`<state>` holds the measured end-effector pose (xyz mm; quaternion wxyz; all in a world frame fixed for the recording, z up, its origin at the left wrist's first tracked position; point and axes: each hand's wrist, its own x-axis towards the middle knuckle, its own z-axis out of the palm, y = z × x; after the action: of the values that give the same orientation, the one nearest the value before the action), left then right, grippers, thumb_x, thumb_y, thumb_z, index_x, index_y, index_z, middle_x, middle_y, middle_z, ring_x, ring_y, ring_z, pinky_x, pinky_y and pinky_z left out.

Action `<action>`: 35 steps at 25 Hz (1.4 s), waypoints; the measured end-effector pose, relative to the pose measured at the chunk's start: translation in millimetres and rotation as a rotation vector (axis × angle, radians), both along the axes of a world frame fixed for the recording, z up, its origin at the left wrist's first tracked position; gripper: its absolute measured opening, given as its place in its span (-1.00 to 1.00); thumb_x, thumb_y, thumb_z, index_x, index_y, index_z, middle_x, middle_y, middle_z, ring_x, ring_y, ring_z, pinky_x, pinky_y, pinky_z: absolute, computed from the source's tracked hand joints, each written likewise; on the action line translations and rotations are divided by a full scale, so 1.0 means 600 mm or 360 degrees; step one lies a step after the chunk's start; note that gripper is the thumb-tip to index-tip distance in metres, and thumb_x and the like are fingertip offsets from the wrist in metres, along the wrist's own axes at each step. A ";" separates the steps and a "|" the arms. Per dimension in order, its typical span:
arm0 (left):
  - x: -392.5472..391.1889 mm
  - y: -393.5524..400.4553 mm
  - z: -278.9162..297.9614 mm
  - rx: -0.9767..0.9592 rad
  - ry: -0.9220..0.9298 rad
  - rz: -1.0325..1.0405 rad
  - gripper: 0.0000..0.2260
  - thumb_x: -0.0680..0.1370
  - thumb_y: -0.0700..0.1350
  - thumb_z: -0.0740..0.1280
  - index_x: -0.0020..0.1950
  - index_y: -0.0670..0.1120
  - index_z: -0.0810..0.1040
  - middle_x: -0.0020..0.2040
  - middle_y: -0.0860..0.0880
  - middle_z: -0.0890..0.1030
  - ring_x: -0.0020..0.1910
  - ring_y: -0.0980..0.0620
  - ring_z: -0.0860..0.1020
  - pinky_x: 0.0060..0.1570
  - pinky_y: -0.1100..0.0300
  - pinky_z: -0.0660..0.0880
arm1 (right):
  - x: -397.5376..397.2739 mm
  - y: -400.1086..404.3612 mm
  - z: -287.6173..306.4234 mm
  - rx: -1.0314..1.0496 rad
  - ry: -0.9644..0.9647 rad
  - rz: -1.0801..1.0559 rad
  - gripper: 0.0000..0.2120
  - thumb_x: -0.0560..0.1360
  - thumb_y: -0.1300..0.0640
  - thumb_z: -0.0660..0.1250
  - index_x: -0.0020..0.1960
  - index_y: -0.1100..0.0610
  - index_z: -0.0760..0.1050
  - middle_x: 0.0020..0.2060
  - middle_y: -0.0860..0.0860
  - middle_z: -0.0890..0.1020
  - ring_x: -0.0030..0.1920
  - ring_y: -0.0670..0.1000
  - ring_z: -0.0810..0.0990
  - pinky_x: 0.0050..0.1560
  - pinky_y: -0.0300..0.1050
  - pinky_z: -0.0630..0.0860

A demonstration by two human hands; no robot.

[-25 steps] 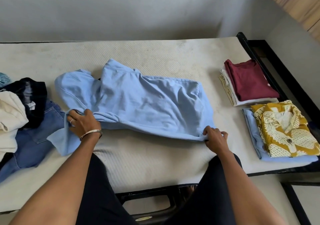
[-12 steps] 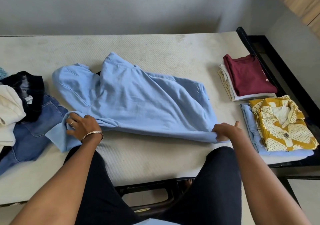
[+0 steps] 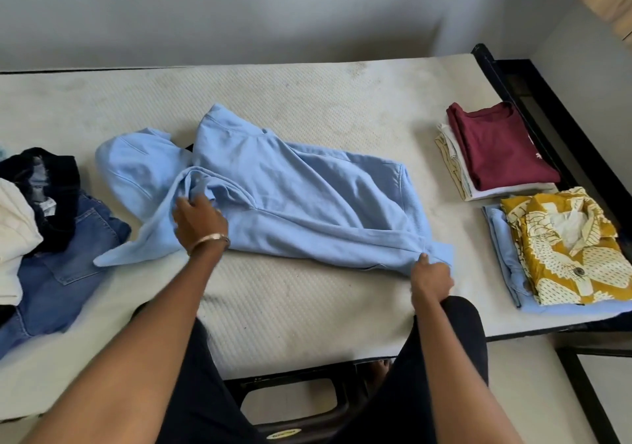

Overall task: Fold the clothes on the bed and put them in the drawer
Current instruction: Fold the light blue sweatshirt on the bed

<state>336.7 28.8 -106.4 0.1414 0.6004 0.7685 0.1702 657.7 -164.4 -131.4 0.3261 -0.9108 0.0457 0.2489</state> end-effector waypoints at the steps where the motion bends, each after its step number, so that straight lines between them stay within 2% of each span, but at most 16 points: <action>1: 0.005 -0.026 -0.025 -0.0227 -0.0091 0.0143 -0.70 0.54 -0.10 0.31 0.22 -0.22 0.51 0.23 -0.30 0.48 0.20 -0.32 0.47 0.08 -0.13 0.47 | -0.021 -0.008 -0.014 0.0203 0.0321 -0.0326 -0.60 0.60 -0.02 0.28 0.18 0.34 0.45 -0.10 0.26 0.56 -0.10 0.29 0.63 0.04 0.23 0.59; 3: 0.007 -0.066 -0.064 -0.0732 -0.0729 0.0564 -0.69 0.54 0.00 0.36 0.11 -0.22 0.54 0.10 -0.31 0.56 -0.03 -0.24 0.59 -0.08 -0.07 0.59 | -0.043 -0.016 -0.035 0.0661 0.0839 -0.0768 -0.68 0.56 0.05 0.38 0.11 0.28 0.42 -0.16 0.21 0.53 -0.25 0.19 0.59 -0.07 0.20 0.63; 5: 0.000 -0.066 -0.079 -0.0861 -0.1572 0.0958 -0.73 0.51 0.00 0.42 -0.02 -0.18 0.49 -0.13 -0.24 0.54 -0.35 -0.08 0.57 -0.37 0.07 0.60 | -0.036 -0.012 -0.051 0.0999 0.0838 -0.0866 -0.78 0.52 0.14 0.44 0.08 0.17 0.46 0.03 0.16 0.59 -0.12 0.14 0.62 -0.08 0.11 0.62; 6: -0.006 -0.051 -0.086 -0.0884 -0.1781 0.1017 -0.75 0.52 0.00 0.41 -0.02 -0.15 0.47 -0.16 -0.19 0.52 -0.35 -0.05 0.55 -0.39 0.11 0.57 | -0.026 -0.005 -0.054 0.1109 0.0753 -0.0852 -0.79 0.50 0.17 0.46 0.08 0.08 0.49 0.12 0.09 0.60 0.02 0.13 0.63 -0.06 0.10 0.61; 10: -0.018 0.004 -0.107 -0.0898 -0.2116 0.1056 -0.62 0.55 -0.05 0.37 0.35 -0.06 0.42 0.20 -0.04 0.55 0.15 -0.01 0.54 0.00 0.08 0.52 | 0.010 0.027 -0.025 0.1649 0.0651 -0.0795 -0.62 0.49 0.33 0.41 0.21 -0.01 0.52 0.28 0.06 0.58 0.21 0.07 0.59 0.22 0.19 0.54; 13: -0.018 0.029 -0.112 -0.0705 -0.2179 0.1209 -0.69 0.50 -0.25 0.36 0.23 -0.07 0.49 0.08 -0.05 0.57 -0.11 0.05 0.57 -0.24 0.16 0.56 | 0.052 0.060 0.024 0.2088 0.0311 -0.0522 -0.51 0.47 0.48 0.34 0.25 0.02 0.47 0.25 0.13 0.58 0.20 0.10 0.60 0.19 0.07 0.55; 15: -0.017 0.026 -0.121 -0.0628 -0.2062 0.1251 -0.82 0.44 -0.28 0.33 -0.03 -0.05 0.46 -0.09 -0.02 0.49 -0.34 0.12 0.48 -0.52 0.32 0.45 | 0.083 0.066 0.028 0.1942 0.0002 -0.0329 -0.50 0.41 0.52 0.33 0.17 0.03 0.43 0.06 0.08 0.58 0.03 0.02 0.60 0.04 -0.06 0.57; 18: -0.017 -0.011 -0.142 -0.0843 -0.1608 0.1126 -0.79 0.48 -0.25 0.33 0.10 -0.16 0.43 -0.10 -0.10 0.45 -0.38 0.19 0.51 -0.44 0.35 0.47 | 0.111 0.036 -0.023 0.0767 -0.0029 -0.0326 -0.42 0.35 0.34 0.46 0.25 -0.03 0.36 0.19 0.13 0.53 0.02 0.08 0.56 -0.02 0.00 0.59; 20: -0.021 -0.031 -0.153 -0.0813 -0.1626 0.1222 -0.33 0.34 -0.19 0.46 0.38 -0.20 0.28 0.05 -0.12 0.52 -0.10 0.02 0.60 -0.15 0.11 0.57 | 0.113 0.019 -0.058 0.0092 0.0205 -0.0465 -0.13 0.31 0.18 0.59 0.46 0.07 0.17 0.37 0.24 0.36 0.22 0.23 0.48 0.17 0.13 0.54; 22: -0.005 -0.055 -0.137 -0.0679 -0.1085 0.1289 -0.04 0.28 -0.19 0.54 0.52 -0.14 0.03 0.30 -0.23 0.42 0.20 -0.22 0.49 0.10 -0.11 0.50 | 0.103 0.018 -0.054 -0.0100 -0.0018 -0.0291 -0.05 0.35 0.12 0.58 0.52 0.11 0.04 0.40 0.28 0.23 0.32 0.32 0.33 0.24 0.19 0.46; 24: 0.033 -0.080 -0.115 -0.0202 -0.0188 0.0832 -0.19 0.36 -0.22 0.48 0.50 -0.11 0.13 0.26 -0.28 0.36 0.18 -0.30 0.42 0.05 -0.14 0.42 | 0.103 0.019 -0.045 -0.0079 -0.0471 0.0131 -0.27 0.44 0.23 0.49 0.48 0.09 0.18 0.40 0.24 0.23 0.36 0.30 0.26 0.24 0.22 0.38; 26: 0.067 -0.091 -0.108 0.0195 0.0406 -0.0105 -0.34 0.30 -0.26 0.43 0.40 -0.10 0.36 0.13 -0.25 0.45 0.03 -0.25 0.48 -0.14 -0.06 0.47 | 0.119 0.017 -0.046 -0.0228 -0.0616 0.0805 -0.42 0.45 0.35 0.39 0.39 0.01 0.36 0.42 0.10 0.29 0.40 0.23 0.22 0.26 0.22 0.31; 28: 0.090 -0.082 -0.138 0.0214 0.0611 -0.1013 -0.39 0.17 -0.23 0.56 0.21 -0.10 0.57 0.09 -0.20 0.54 -0.01 -0.21 0.57 -0.15 -0.02 0.55 | 0.142 0.009 -0.043 -0.0569 -0.0475 0.1470 -0.42 0.44 0.27 0.40 0.36 -0.13 0.38 0.43 -0.05 0.33 0.41 0.13 0.20 0.23 0.16 0.23; 29: 0.102 -0.073 -0.143 0.0089 0.0657 -0.1311 -0.38 0.13 -0.20 0.62 0.18 -0.07 0.61 0.10 -0.16 0.58 0.02 -0.18 0.60 -0.03 -0.07 0.55 | 0.154 0.005 -0.040 -0.0693 -0.0415 0.1644 -0.41 0.44 0.17 0.45 0.37 -0.18 0.35 0.41 -0.10 0.36 0.40 0.09 0.21 0.21 0.15 0.21; 32: 0.145 -0.055 -0.143 -0.0256 0.0806 -0.1610 -0.48 0.31 -0.16 0.57 0.25 -0.04 0.58 0.02 -0.11 0.61 0.00 -0.12 0.62 0.29 -0.17 0.36 | 0.188 -0.012 -0.032 -0.0764 -0.0595 0.1831 -0.47 0.43 0.01 0.48 0.32 -0.14 0.36 0.22 -0.10 0.53 0.30 0.04 0.34 0.24 0.18 0.17; 35: 0.161 -0.046 -0.125 -0.0369 0.0673 -0.1743 -0.69 0.51 -0.16 0.38 0.25 -0.05 0.51 -0.03 -0.13 0.60 -0.07 -0.18 0.60 -0.04 -0.01 0.50 | 0.221 -0.025 -0.014 -0.0475 -0.0749 0.1759 -0.70 0.46 0.10 0.45 0.14 -0.05 0.47 -0.14 -0.14 0.57 0.18 0.03 0.47 0.15 0.10 0.17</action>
<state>433.2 1.2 -181.2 0.1171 0.9107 0.3722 -0.1358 790.2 -179.5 -139.9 0.0193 -0.8661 -0.4716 0.1644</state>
